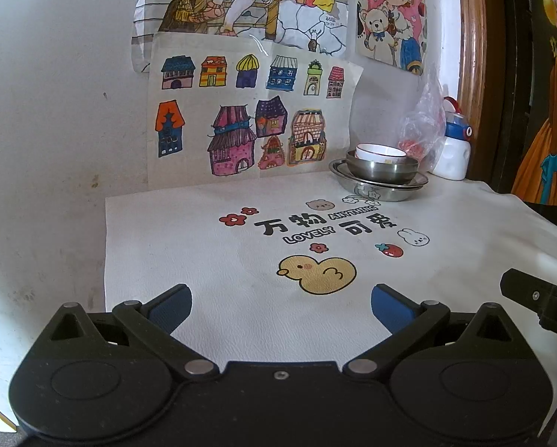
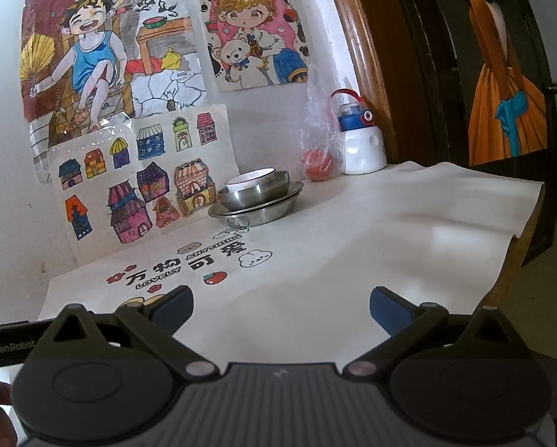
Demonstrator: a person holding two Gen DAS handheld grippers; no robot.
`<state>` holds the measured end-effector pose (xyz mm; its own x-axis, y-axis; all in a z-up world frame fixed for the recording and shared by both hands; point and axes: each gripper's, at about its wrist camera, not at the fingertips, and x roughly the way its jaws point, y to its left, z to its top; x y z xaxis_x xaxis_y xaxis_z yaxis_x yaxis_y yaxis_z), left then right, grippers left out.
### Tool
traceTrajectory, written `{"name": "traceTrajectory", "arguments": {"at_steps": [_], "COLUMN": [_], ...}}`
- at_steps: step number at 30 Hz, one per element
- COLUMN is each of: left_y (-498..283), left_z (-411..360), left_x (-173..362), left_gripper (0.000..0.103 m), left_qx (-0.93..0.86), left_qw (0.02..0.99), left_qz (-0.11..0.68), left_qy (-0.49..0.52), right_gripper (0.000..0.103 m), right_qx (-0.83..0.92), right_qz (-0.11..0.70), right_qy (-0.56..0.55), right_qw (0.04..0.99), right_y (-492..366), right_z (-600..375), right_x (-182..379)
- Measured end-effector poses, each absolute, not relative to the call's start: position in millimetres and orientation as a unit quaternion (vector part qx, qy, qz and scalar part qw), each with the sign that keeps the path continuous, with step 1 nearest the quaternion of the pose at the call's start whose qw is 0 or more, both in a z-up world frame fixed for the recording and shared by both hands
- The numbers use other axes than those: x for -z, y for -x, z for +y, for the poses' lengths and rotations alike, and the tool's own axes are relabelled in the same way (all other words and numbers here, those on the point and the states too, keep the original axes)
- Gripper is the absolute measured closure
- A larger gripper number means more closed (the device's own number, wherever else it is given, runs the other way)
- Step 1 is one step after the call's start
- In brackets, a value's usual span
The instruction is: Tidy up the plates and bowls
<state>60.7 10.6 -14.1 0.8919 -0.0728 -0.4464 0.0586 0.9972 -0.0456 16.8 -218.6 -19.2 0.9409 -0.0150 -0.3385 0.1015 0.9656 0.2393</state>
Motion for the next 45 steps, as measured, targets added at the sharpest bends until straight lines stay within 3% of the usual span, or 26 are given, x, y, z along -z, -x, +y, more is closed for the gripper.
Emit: {"name": "traceTrajectory", "arguments": {"at_steps": [45], "left_y": [-58.1], "left_z": [11.7], "left_x": [13.7], "left_gripper": [0.001], "left_qx": [0.033], "left_qw": [0.973], "left_qz": [0.23], "left_qy": [0.016], "right_gripper": [0.0], "right_qx": [0.028], "right_qz": [0.167], "right_qy": [-0.128], "right_qw": [0.977], "right_y": [-14.0], "right_z": [-216.5], "right_x": [16.6]}}
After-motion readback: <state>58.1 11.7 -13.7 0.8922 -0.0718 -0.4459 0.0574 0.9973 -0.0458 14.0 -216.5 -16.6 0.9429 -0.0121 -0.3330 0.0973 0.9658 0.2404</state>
